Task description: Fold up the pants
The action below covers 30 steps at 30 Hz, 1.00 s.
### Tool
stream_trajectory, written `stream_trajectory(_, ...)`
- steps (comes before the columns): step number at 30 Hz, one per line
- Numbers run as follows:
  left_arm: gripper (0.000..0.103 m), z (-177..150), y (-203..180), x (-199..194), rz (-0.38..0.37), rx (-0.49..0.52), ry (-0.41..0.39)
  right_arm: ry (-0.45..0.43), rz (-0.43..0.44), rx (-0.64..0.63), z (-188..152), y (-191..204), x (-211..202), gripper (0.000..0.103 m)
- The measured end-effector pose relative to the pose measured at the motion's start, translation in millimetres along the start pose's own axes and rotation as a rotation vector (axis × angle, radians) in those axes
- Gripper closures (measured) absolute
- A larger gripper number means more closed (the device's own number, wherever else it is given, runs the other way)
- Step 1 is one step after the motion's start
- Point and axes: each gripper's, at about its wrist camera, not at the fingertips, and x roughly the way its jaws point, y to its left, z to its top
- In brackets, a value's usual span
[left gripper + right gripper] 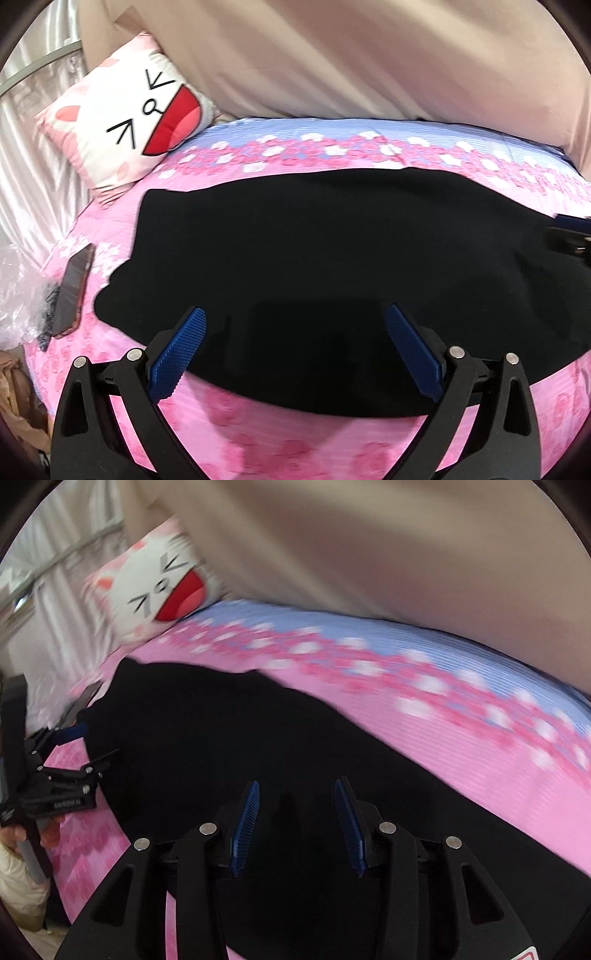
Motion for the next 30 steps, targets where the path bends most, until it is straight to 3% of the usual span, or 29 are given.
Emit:
stream_trajectory(8,0.007,-4.4,37.0,7.9,0.010,-0.030,0.011,0.058,0.064,-0.031,42.0,61.2,63.6,0.061)
stream_trajectory(13,0.007,-13.5,66.7,11.8,0.024,-0.066,0.025,0.103,0.042,0.010,64.7,54.6,113.3,0.061)
stream_trajectory(19,0.007,-36.9,109.0,9.1,0.043,-0.135,0.051,0.080,0.012,0.025,93.4,48.4,137.3,0.061)
stream_trajectory(24,0.007,-34.1,126.0,31.6,0.086,-0.148,0.074,0.046,0.007,0.049,97.8,47.8,140.3,0.057)
stream_trajectory(28,0.006,-15.1,145.0,47.3,0.055,-0.166,0.079,0.010,0.059,0.106,90.8,50.6,116.3,0.056)
stream_trajectory(30,0.006,-9.0,151.2,39.9,0.040,-0.170,0.055,0.009,0.095,0.063,88.1,66.6,103.5,0.056)
